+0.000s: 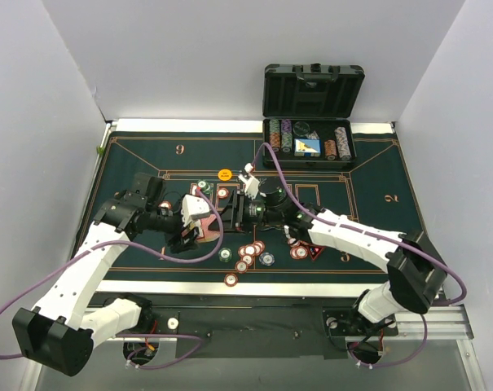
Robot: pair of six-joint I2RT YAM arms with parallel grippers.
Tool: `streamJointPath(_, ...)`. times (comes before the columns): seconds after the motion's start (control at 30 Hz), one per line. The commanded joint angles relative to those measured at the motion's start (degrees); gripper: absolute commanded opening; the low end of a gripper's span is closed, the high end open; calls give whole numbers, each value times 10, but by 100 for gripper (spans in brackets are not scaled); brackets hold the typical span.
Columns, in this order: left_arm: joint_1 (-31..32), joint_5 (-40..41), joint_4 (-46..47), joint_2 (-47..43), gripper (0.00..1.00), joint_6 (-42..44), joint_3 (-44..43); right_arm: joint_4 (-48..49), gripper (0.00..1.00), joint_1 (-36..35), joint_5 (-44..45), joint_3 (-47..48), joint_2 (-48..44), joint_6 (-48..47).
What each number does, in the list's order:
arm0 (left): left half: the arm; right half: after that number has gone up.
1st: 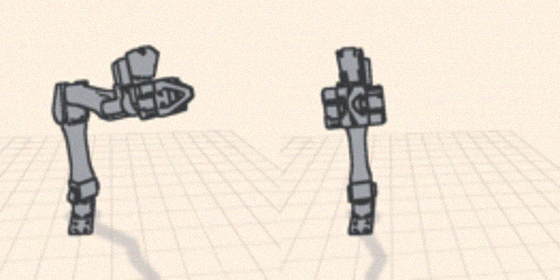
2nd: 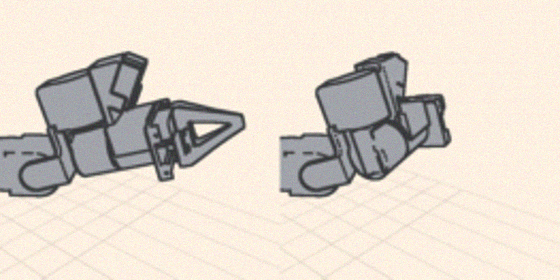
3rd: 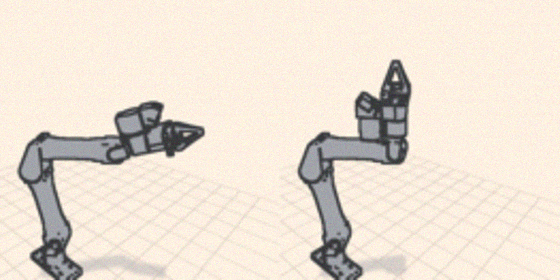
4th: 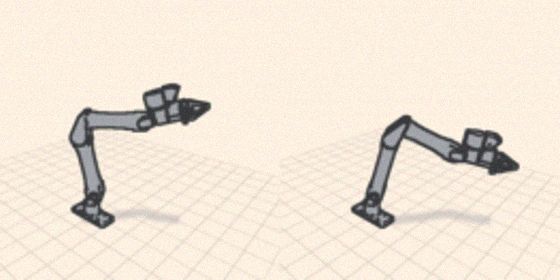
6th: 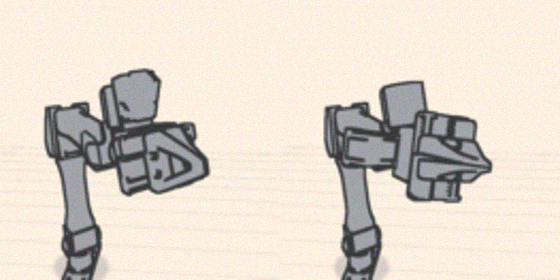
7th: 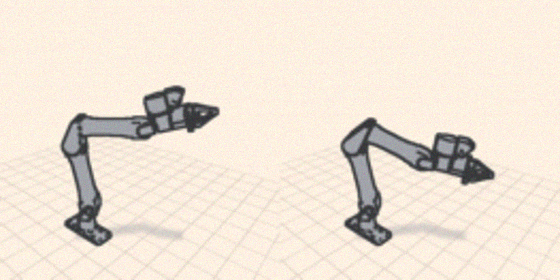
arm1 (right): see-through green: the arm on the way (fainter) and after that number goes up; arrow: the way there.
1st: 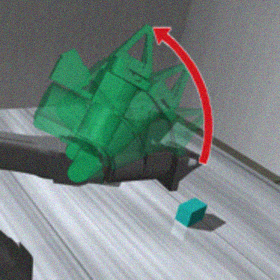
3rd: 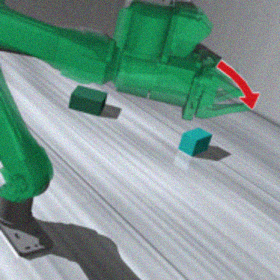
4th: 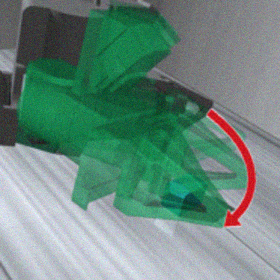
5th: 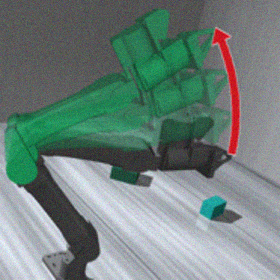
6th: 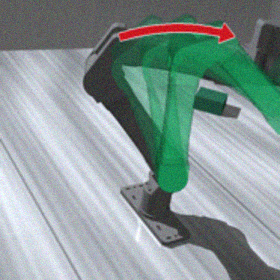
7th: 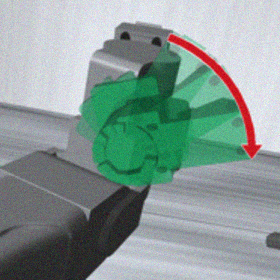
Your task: Distribute texas hold em gaming equipment
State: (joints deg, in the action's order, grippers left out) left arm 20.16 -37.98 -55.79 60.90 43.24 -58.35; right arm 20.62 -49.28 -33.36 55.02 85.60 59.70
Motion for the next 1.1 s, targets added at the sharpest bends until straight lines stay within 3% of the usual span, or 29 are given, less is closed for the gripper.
streamJointPath(0.0,1,-32,49,-18,0,-19,-10,7,25,11,7,-18,-40,-9)
streamJointPath(0.33,1,-40,53,-28,0,-27,1,-8,26,26,11,-32,-72,-20)
streamJointPath(0.5,2,-35,49,-29,0,-28,4,-56,48,21,26,0,-76,-48)
streamJointPath(0.63,3,-31,45,-28,0,-26,3,-82,54,-1,34,27,-58,-65)
streamJointPath(0.93,16,-14,38,-23,0,-18,-5,-92,55,-25,39,60,-15,-71)
streamJointPath(1.07,16,-15,37,-27,0,-19,-11,-90,49,-26,39,54,-11,-69)
